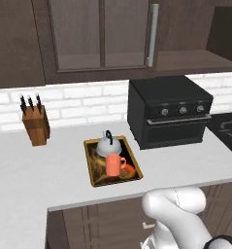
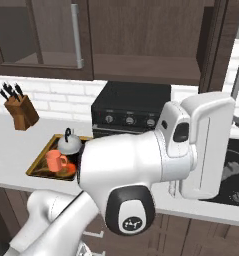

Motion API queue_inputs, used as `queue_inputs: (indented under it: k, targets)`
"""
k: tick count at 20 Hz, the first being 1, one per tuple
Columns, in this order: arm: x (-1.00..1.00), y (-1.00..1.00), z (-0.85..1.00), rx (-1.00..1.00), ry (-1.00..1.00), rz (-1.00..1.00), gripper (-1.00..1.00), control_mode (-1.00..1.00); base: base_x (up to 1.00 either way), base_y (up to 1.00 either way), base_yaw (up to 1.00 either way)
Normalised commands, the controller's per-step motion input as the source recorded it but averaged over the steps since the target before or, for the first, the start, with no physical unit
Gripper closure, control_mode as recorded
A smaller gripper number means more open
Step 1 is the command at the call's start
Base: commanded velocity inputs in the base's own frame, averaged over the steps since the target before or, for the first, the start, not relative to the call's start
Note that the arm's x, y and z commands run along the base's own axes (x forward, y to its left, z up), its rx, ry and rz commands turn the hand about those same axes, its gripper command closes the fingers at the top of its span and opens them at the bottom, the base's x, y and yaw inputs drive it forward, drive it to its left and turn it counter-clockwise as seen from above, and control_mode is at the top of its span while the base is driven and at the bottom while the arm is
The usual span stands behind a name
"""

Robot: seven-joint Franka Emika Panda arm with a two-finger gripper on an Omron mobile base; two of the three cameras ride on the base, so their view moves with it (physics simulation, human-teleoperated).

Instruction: Pick the kettle from the counter and place it on the tray. Then pick the mug from the cabinet and place it on the tray. Then close the cabinet doors.

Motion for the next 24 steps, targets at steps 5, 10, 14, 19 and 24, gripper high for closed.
queue_inputs:
  k: [5, 10, 14, 19, 24]
  targets:
    - [0.29, -0.1, 0.04, 0.02, 0.0, 0.01, -1.0, -1.0, 0.0, 0.0, 0.0]
    - [0.35, -0.16, 0.01, 0.03, 0.01, 0.04, -1.0, -1.0, 0.0, 0.0, 0.0]
    - [0.32, -0.01, 0.0, 0.01, 0.0, 0.05, -1.0, -1.0, 0.0, 0.0, 0.0]
    - [0.41, 0.0, 0.0, 0.04, 0.01, 0.1, -1.0, -1.0, 0.0, 0.0, 0.0]
    - [0.46, 0.03, 0.0, 0.05, 0.08, 0.14, -1.0, -1.0, 0.0, 0.0, 0.0]
